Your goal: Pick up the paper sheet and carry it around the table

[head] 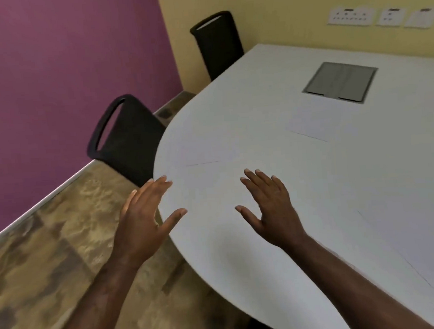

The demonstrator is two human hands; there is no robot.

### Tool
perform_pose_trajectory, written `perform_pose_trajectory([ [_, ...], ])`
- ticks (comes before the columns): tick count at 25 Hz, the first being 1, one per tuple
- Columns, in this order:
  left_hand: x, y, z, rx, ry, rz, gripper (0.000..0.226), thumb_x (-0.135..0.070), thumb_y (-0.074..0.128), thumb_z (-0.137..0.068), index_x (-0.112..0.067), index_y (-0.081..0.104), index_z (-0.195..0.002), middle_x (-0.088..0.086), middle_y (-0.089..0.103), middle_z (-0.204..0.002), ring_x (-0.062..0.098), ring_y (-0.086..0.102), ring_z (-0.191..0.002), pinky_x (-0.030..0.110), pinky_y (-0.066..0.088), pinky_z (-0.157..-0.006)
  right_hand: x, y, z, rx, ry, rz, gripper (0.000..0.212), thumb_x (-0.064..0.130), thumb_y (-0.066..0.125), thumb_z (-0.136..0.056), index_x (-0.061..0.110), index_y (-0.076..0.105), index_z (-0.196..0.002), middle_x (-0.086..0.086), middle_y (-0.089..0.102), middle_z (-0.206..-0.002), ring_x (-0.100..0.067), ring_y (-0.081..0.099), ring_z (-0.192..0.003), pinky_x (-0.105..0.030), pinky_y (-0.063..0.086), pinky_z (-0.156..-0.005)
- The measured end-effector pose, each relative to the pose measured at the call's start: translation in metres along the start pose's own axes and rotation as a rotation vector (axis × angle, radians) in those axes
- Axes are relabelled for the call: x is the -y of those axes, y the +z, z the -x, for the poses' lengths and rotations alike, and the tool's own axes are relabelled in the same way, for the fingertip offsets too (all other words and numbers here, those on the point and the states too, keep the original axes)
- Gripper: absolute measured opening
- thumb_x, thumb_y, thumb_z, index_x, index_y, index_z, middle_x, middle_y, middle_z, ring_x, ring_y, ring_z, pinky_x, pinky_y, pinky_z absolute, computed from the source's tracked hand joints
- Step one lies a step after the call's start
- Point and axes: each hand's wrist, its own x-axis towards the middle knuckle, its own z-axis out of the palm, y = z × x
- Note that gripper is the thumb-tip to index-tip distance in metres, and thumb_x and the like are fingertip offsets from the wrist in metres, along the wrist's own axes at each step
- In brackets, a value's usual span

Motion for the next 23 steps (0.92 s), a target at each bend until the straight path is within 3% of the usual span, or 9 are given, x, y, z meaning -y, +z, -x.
perform_pose_trajectory([
  [12,-0.055,0.134,-0.225,0.229,0.342,0.187,0.067,-0.065,0.051,-0.083,-0.029,0.045,-0.138,-0.011,0.042,-0.148,0.012,0.035,-0.14,0.045,0.027,-0.114,-0.15,-0.008,-0.053,-0.094,0.468,0.164,0.059,0.043,0.058,-0.092,0.017,0.043,-0.142,-0.001,0.04,-0.152,-0.024,0.034,-0.142,-0.045,0.021,-0.117],
  [18,-0.074,0.225,-0.338,0.356,0.483,0.225,0.066,-0.063,0.051,-0.083,-0.031,0.041,-0.141,-0.013,0.038,-0.151,0.01,0.031,-0.141,0.039,0.022,-0.117,-0.237,0.007,-0.088,-0.062,0.618,0.279,0.06,0.042,0.058,-0.092,0.018,0.041,-0.144,-0.002,0.042,-0.151,-0.025,0.036,-0.141,-0.046,0.022,-0.115],
  [23,-0.081,0.3,-0.43,0.425,0.57,0.237,0.063,-0.054,0.062,-0.083,-0.03,0.045,-0.138,-0.011,0.043,-0.148,0.012,0.044,-0.133,0.042,0.032,-0.111,-0.319,0.03,-0.118,0.02,0.706,0.341,0.06,0.041,0.058,-0.092,0.017,0.041,-0.144,-0.003,0.042,-0.151,-0.027,0.037,-0.14,-0.047,0.023,-0.114],
])
